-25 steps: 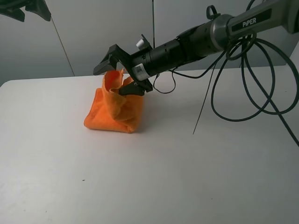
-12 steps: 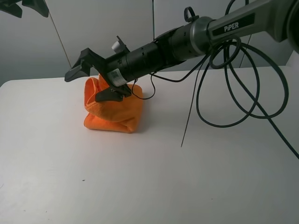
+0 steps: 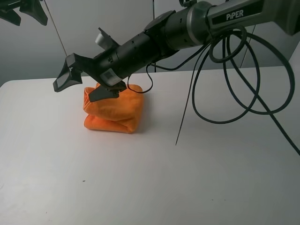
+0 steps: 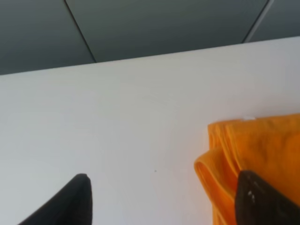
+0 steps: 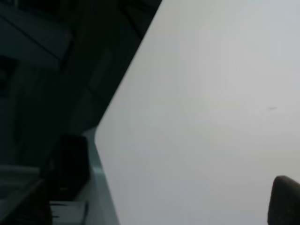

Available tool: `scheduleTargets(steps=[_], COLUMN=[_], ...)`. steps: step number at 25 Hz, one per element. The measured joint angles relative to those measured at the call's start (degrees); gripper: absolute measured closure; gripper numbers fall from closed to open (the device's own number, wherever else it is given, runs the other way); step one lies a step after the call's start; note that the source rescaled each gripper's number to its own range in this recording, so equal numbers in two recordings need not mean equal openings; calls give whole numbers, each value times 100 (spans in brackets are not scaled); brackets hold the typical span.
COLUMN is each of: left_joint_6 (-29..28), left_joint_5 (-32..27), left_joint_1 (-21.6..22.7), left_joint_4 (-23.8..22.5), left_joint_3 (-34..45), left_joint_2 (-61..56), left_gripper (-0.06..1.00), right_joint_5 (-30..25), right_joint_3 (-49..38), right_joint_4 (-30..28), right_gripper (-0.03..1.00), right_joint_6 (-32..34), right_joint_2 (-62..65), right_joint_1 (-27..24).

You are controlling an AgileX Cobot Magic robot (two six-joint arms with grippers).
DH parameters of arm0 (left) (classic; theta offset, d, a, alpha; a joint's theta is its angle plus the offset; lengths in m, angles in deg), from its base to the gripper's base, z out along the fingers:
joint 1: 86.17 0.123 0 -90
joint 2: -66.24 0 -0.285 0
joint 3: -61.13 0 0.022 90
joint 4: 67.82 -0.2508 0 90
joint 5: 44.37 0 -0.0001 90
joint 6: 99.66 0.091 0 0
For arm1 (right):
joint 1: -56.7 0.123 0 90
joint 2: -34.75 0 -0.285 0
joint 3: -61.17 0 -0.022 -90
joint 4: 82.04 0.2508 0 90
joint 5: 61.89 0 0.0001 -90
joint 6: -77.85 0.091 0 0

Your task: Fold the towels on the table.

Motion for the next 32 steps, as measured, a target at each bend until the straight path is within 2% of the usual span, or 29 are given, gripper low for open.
scheduleTargets(steps=[5, 9, 12, 16, 18, 24, 32], left_joint_6=[78, 195, 228, 231, 241, 241, 241], left_joint_5=[-336, -336, -189, 13, 165, 375, 333], left_joint_1=[0, 39, 198, 304, 304, 304, 304], left_joint_4=[0, 0, 55, 178, 262, 337, 334], left_joint_3=[10, 312, 832, 1702, 2102, 3204, 4598], left_joint_2=[-51, -440, -888, -1520, -1926, -3333, -5859], left_gripper=[14, 14, 11, 7, 6, 3, 3], right_joint_5=[264, 548, 760, 921, 1044, 1128, 278], right_joint_3=[-203, -810, -1486, -2423, -2890, -3888, -4547], right_joint_4=[-1357, -1781, -1983, -2559, -3088, -4004, -5359], right_gripper=[-3, -3, -3, -3, -3, -3, -3], right_joint_6=[476, 810, 880, 1147, 1382, 2027, 2926], right_joint_2=[413, 865, 1402, 2425, 3063, 4993, 7509], right_joint_1=[-272, -891, -1534, -2053, -2100, -2100, -2100])
